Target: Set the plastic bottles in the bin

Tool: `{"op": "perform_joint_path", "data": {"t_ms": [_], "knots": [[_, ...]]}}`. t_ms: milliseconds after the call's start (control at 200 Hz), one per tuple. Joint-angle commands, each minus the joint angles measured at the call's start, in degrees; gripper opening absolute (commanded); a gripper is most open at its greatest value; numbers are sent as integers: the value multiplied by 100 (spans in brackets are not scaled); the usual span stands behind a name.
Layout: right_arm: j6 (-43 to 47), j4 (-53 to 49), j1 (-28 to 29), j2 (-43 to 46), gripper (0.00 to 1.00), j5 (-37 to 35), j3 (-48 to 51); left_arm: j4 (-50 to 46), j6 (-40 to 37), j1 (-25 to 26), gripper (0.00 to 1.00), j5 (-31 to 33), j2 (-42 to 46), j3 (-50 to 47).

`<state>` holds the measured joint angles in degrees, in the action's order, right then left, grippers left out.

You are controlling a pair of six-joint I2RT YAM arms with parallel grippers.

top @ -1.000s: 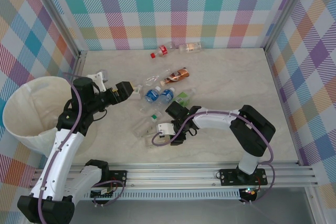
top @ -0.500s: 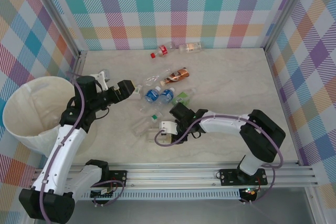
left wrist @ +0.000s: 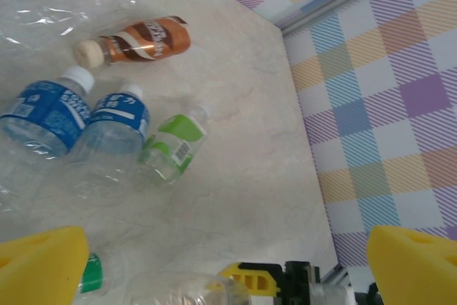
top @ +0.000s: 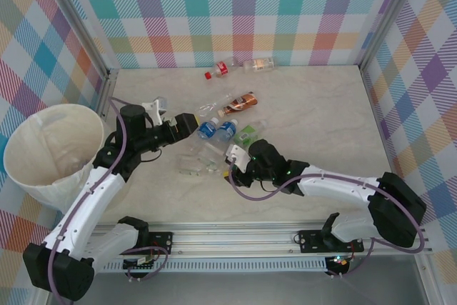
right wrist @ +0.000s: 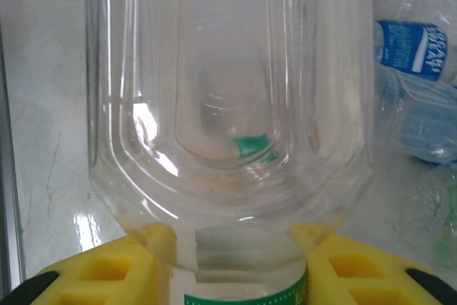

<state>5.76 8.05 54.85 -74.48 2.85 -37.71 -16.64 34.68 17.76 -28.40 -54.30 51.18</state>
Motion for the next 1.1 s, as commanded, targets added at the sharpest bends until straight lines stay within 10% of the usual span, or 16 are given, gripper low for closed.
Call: {"op": "perform_joint_path", "data": {"t_ms": [0, 790, 1095], "knots": [[-1205, 910, 90, 199, 7, -516, 130, 399, 149, 235, 100, -192, 191, -109], [-1849, 2740, 433, -593, 13, -542, -256, 119, -262, 1105, 100, 632, -502, -48], [-1876, 2135, 558, -631, 22, -83, -670, 306, -272, 1125, 78, 1017, -448, -162]]}}
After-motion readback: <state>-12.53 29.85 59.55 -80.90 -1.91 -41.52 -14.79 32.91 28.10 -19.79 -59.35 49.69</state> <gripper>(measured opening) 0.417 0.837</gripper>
